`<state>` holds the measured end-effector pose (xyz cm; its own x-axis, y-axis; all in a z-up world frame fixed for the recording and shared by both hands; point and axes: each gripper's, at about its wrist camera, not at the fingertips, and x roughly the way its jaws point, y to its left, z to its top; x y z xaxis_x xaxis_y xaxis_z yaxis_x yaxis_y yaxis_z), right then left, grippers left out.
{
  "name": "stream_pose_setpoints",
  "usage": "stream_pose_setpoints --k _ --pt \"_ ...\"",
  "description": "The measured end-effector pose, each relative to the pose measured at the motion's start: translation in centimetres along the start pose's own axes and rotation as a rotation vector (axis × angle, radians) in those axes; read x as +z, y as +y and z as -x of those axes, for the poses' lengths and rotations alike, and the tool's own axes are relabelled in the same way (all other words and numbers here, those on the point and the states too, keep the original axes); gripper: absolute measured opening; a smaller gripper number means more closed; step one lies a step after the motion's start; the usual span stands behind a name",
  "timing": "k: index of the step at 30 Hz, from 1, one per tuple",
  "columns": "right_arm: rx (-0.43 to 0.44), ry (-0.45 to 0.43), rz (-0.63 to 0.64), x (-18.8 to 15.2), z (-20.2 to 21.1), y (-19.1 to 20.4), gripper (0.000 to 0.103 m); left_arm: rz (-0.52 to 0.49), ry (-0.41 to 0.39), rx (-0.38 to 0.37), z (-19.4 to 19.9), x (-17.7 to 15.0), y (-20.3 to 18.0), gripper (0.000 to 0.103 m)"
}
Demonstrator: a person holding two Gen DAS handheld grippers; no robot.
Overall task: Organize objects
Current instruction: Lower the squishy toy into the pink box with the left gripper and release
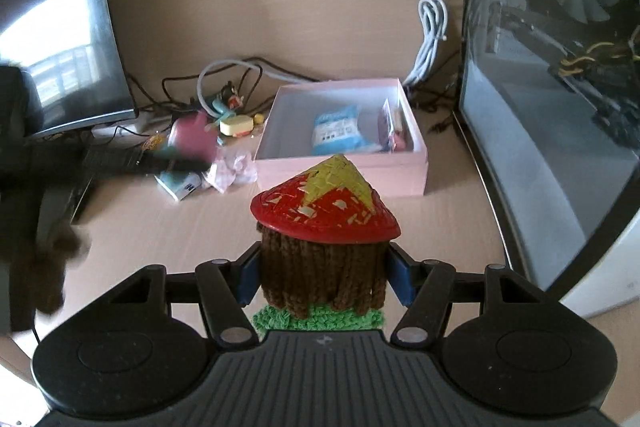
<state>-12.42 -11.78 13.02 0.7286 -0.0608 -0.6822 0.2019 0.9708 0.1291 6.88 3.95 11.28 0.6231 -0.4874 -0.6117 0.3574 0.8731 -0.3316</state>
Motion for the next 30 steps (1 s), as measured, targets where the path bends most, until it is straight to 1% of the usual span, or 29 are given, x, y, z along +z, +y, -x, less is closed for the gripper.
stream_pose_setpoints --k 3,4,5,7,8,10,12,13,15,16,17,18,19,20,21,23,25,27,30 --pt "0.052 -0.004 -0.02 0.2 -1.0 -1.3 0.063 0.047 -0.056 -0.012 -3.5 3.0 -0.9 0.034" --pt "0.062 -0.005 -0.023 0.2 -1.3 -1.6 0.063 0.058 -0.071 -0.002 -4.9 3.7 -1.1 0.034" --pt "0.072 0.0 -0.024 0.2 -1.8 -2.0 0.063 0.06 -0.064 0.02 -6.5 4.3 -1.2 0.034" --pt "0.093 0.013 -0.012 0.1 -2.8 -2.4 0.063 0.046 0.045 0.102 -10.7 4.7 -1.6 0.034" --pt "0.095 0.02 -0.004 0.1 -3.4 -2.6 0.063 0.041 0.084 0.136 -12.2 4.4 -1.6 0.034" --pt "0.077 0.042 0.0 -0.2 -4.4 -2.9 0.063 0.028 0.111 0.173 -14.0 3.4 -1.6 0.034" --pt "0.073 0.067 -0.014 -0.3 -5.1 -3.4 0.063 0.032 0.146 0.177 -14.9 2.5 -1.4 0.034" --pt "0.078 0.073 -0.017 -0.3 -5.2 -3.6 0.063 0.01 0.14 0.167 -14.8 2.3 -1.5 0.034" --pt "0.076 0.077 -0.008 -0.4 -5.2 -4.0 0.063 -0.025 0.194 0.149 -14.8 2.3 -1.8 0.028" --pt "0.07 0.074 -0.002 -0.2 -5.3 -4.1 0.063 -0.028 0.212 0.132 -14.7 2.3 -1.8 0.028" --pt "0.072 0.062 0.009 -0.2 -5.3 -4.3 0.063 -0.033 0.206 0.106 -14.3 2.3 -1.6 0.03" --pt "0.067 0.048 0.013 -0.1 -5.6 -4.4 0.063 -0.029 0.156 0.105 -13.6 2.2 -1.3 0.029" --pt "0.039 0.056 -0.009 0.1 -6.0 -4.4 0.063 -0.019 0.105 0.109 -12.9 2.0 -1.1 0.03" --pt "0.031 0.068 -0.041 0.3 -6.4 -4.6 0.063 -0.008 0.06 0.101 -12.1 1.8 -0.8 0.03" --pt "0.048 0.074 -0.056 0.5 -6.6 -4.7 0.063 0.001 0.031 0.089 -11.4 1.8 -0.7 0.03" --pt "0.069 0.059 -0.042 0.8 -6.6 -4.6 0.063 0.0 0.018 0.076 -10.6 1.7 -0.6 0.03" --pt "0.043 0.033 -0.023 1.3 -6.6 -4.2 0.063 0.022 -0.029 0.08 -9.0 1.4 -0.2 0.03" --pt "0.049 0.013 -0.025 2.3 -6.7 -4.2 0.063 0.057 -0.066 0.071 -6.9 1.2 0.6 0.03" --pt "0.063 -0.022 -0.047 4.7 -7.2 -4.2 0.063 0.113 -0.086 0.046 -3.8 0.7 1.9 0.03"
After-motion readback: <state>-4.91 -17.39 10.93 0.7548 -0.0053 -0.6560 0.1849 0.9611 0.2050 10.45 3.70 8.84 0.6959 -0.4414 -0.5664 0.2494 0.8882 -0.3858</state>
